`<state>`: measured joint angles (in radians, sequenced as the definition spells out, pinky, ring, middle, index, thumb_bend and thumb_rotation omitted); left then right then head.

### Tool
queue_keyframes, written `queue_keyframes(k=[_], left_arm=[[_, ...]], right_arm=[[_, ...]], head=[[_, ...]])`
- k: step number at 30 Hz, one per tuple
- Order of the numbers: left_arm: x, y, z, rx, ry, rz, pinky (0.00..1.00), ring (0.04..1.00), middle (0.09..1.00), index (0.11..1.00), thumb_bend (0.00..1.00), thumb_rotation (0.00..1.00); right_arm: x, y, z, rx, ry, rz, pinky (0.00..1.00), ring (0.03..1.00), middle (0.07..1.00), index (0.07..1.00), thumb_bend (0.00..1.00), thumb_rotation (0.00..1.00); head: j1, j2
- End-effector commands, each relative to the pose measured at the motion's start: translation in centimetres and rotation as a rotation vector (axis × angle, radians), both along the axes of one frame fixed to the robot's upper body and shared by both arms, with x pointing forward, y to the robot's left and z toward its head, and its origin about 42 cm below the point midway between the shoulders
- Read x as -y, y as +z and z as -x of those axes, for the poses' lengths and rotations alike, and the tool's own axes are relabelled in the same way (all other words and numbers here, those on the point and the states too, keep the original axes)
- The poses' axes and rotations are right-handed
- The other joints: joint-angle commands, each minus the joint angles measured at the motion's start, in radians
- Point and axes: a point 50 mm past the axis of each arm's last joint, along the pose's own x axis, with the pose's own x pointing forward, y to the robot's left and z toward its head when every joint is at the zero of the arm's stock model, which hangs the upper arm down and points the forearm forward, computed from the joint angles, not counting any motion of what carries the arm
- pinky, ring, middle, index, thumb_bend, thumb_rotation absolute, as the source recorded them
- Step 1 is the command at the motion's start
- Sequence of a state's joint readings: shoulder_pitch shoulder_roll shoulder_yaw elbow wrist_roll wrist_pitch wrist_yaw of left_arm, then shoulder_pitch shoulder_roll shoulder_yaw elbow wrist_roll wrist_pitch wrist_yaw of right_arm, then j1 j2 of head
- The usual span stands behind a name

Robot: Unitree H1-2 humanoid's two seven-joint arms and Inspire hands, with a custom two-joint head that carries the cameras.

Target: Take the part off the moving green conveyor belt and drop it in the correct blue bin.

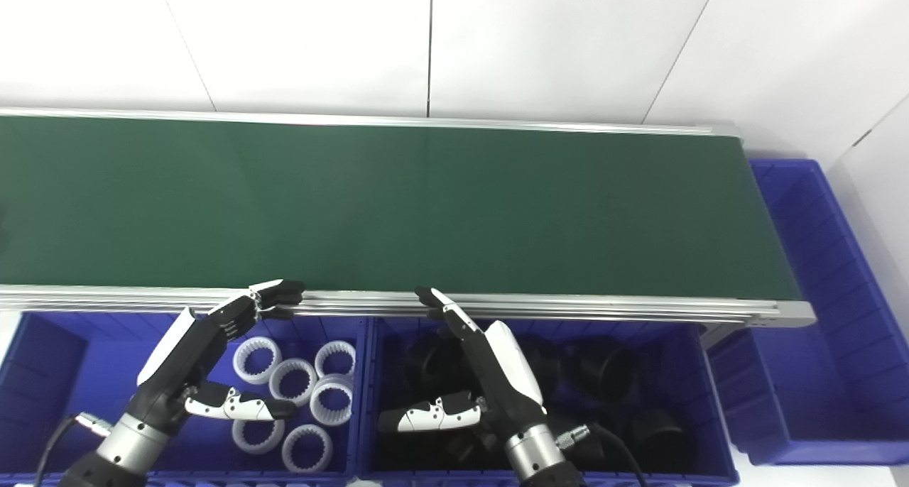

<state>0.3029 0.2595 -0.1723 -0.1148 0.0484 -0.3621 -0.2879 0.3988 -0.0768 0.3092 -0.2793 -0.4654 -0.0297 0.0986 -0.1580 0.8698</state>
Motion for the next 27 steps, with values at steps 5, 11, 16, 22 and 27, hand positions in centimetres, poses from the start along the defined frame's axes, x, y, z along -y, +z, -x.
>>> queue_keyframes(k=[5, 11, 16, 22, 27], left_arm=[[-0.2, 1.0, -0.3, 0.062, -0.006, -0.002, 0.75, 0.816, 0.843, 0.817, 0.97, 0.23], [-0.2, 1.0, -0.3, 0.060, -0.005, -0.004, 0.74, 0.814, 0.842, 0.817, 0.97, 0.23], [0.4, 0.5, -0.1, 0.047, -0.002, 0.004, 0.75, 0.820, 0.845, 0.813, 0.97, 0.22], [2.7, -0.6, 0.4, 0.053, -0.007, -0.013, 0.76, 0.824, 0.841, 0.823, 0.98, 0.27], [4.1, -1.6, 0.3, 0.061, -0.013, -0.022, 0.77, 0.824, 0.846, 0.823, 0.96, 0.23]], right_arm=[[-0.5, 0.9, -0.2, 0.040, -0.012, -0.027, 0.78, 0.857, 0.895, 0.910, 0.93, 0.30], [-0.5, 1.0, -0.3, 0.035, -0.010, -0.023, 0.77, 0.857, 0.897, 0.910, 0.93, 0.30], [0.1, 0.6, 0.0, 0.038, -0.011, -0.039, 0.78, 0.856, 0.895, 0.907, 0.93, 0.27], [1.9, 0.2, 0.4, 0.041, -0.014, -0.044, 0.81, 0.862, 0.891, 0.904, 0.91, 0.21], [2.9, -0.1, 0.4, 0.046, -0.007, -0.016, 0.77, 0.850, 0.884, 0.897, 0.90, 0.17]], head=[[0.002, 0.001], [0.004, -0.002], [0.184, -0.056], [0.384, -0.149], [0.481, -0.230]])
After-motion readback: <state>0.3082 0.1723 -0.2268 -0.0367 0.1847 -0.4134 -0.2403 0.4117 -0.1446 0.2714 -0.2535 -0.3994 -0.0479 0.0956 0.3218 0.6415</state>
